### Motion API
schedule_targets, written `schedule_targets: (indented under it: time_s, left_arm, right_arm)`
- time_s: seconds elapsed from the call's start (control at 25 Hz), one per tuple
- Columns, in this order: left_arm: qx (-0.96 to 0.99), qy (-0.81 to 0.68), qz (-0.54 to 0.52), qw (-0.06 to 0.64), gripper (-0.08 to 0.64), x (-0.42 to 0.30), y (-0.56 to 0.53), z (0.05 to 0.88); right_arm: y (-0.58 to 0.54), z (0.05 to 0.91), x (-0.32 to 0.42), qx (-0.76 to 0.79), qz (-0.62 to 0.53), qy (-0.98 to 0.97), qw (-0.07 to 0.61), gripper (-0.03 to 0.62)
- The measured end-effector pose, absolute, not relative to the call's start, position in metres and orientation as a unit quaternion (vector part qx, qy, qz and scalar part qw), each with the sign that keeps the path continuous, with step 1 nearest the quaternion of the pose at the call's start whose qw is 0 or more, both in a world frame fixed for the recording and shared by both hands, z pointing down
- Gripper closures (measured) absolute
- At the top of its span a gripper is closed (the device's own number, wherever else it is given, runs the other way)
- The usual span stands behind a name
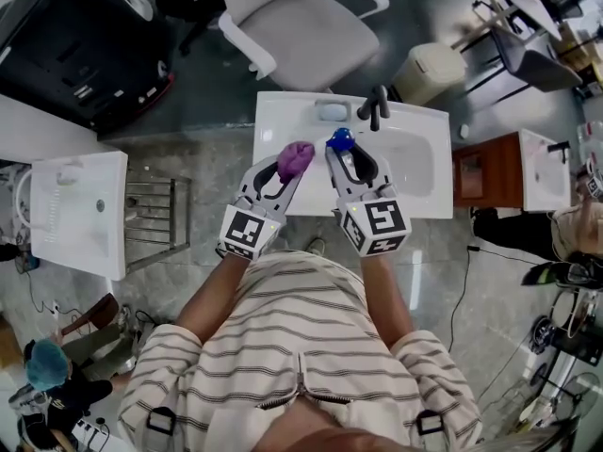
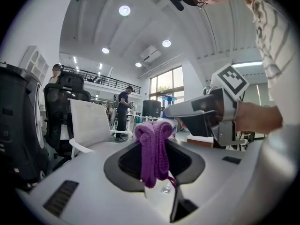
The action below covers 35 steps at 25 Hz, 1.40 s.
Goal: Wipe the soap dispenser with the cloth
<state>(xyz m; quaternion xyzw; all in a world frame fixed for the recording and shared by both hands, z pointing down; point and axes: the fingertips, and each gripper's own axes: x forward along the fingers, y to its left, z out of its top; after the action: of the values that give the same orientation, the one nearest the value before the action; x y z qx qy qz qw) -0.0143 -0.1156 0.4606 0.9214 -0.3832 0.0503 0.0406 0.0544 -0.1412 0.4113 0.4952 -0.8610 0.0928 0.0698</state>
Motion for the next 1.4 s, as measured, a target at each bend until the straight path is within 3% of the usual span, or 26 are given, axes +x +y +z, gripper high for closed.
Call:
schedule_targets:
  time_s: [0.48, 1.4]
  left_arm:
    - [0.933, -0.353, 0.039, 0.048, 0.445, -0.020, -0.126, 0.461]
    - [0.994, -0.092, 0.062, -0.019, 0.446, 0.008, -0.116, 0.464]
  right_arm:
    - [-0.126, 0.409, 0.044, 0.455, 0.096, -0.884, 0.056, 0.459]
    - [-0.098, 0.405, 0.030, 0.344, 0.096, -0.933, 0.037, 0.459]
